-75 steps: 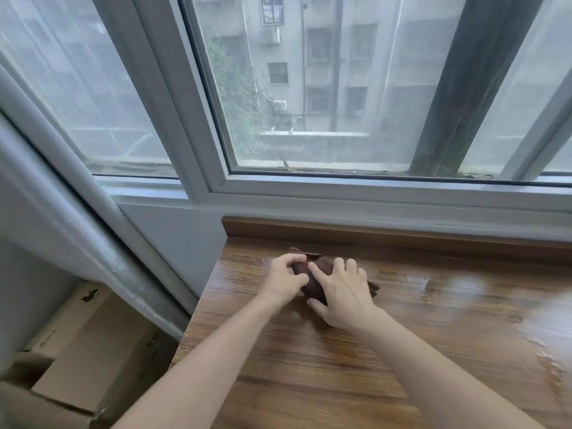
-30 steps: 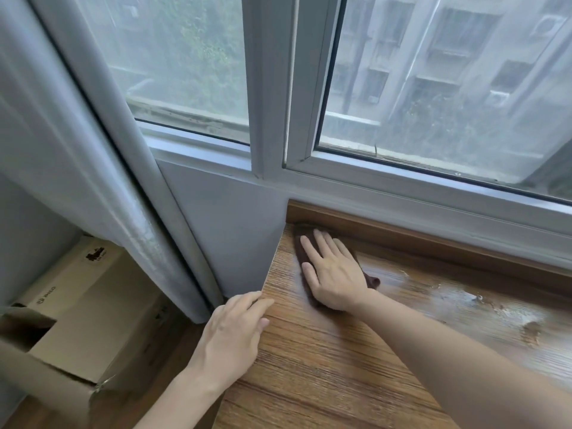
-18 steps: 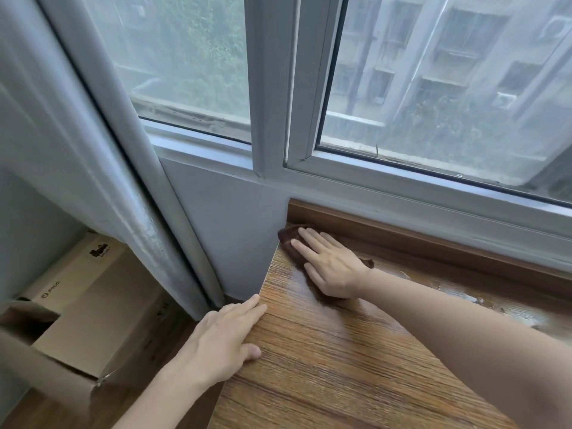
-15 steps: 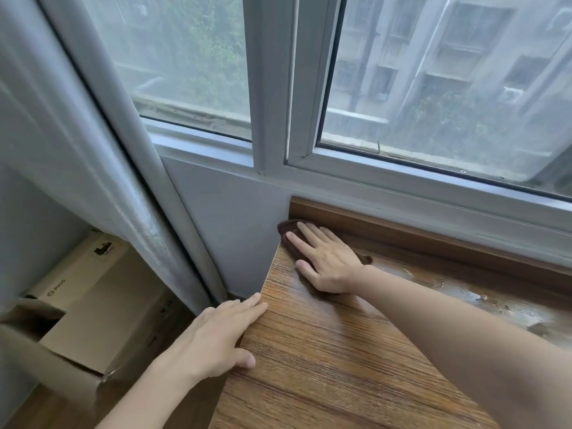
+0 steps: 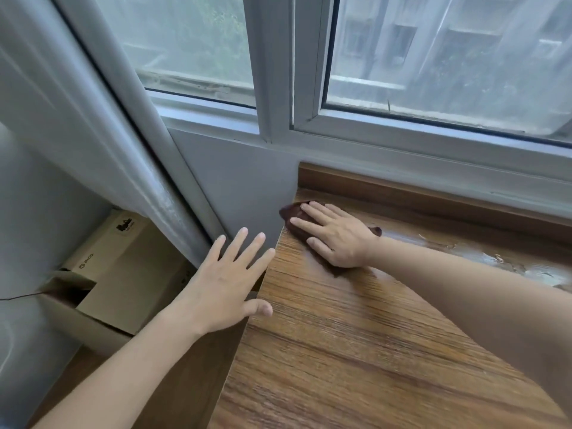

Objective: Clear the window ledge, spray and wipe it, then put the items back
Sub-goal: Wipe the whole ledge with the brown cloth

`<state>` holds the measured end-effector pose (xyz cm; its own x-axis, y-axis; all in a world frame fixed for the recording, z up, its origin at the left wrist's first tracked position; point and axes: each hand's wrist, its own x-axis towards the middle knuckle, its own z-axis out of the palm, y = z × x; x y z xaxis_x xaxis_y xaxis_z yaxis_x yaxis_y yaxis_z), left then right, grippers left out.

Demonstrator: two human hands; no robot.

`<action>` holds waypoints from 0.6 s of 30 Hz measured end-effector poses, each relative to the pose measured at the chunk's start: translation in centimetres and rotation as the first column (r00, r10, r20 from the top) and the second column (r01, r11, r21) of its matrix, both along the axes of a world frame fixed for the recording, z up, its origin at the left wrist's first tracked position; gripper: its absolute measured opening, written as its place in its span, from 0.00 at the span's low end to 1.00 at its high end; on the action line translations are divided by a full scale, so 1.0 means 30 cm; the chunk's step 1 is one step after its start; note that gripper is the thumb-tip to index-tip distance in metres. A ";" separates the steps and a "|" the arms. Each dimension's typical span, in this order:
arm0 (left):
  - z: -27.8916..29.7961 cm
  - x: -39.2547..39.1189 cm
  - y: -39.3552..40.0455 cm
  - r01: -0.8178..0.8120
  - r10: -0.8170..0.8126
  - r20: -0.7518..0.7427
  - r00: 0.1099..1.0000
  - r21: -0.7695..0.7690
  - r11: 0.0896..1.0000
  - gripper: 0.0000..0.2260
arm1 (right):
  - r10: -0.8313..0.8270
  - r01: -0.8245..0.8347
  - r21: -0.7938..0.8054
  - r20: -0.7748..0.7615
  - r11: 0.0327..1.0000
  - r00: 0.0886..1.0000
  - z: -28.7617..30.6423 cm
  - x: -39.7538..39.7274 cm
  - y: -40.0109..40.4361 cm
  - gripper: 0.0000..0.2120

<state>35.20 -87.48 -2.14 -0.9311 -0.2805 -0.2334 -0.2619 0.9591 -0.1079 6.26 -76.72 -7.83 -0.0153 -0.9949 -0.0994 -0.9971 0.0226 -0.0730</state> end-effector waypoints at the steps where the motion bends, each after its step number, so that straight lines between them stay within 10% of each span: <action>1: -0.009 0.009 -0.004 -0.003 0.003 0.000 1.000 0.003 1.000 0.46 | -0.086 0.086 -0.003 -0.004 0.996 0.996 0.003 -0.020 -0.036 0.28; 18: -0.065 -0.042 -0.068 0.151 -0.141 0.258 0.956 -0.019 0.988 0.57 | 0.057 -0.057 0.058 -0.001 0.997 0.998 0.005 0.185 0.236 0.28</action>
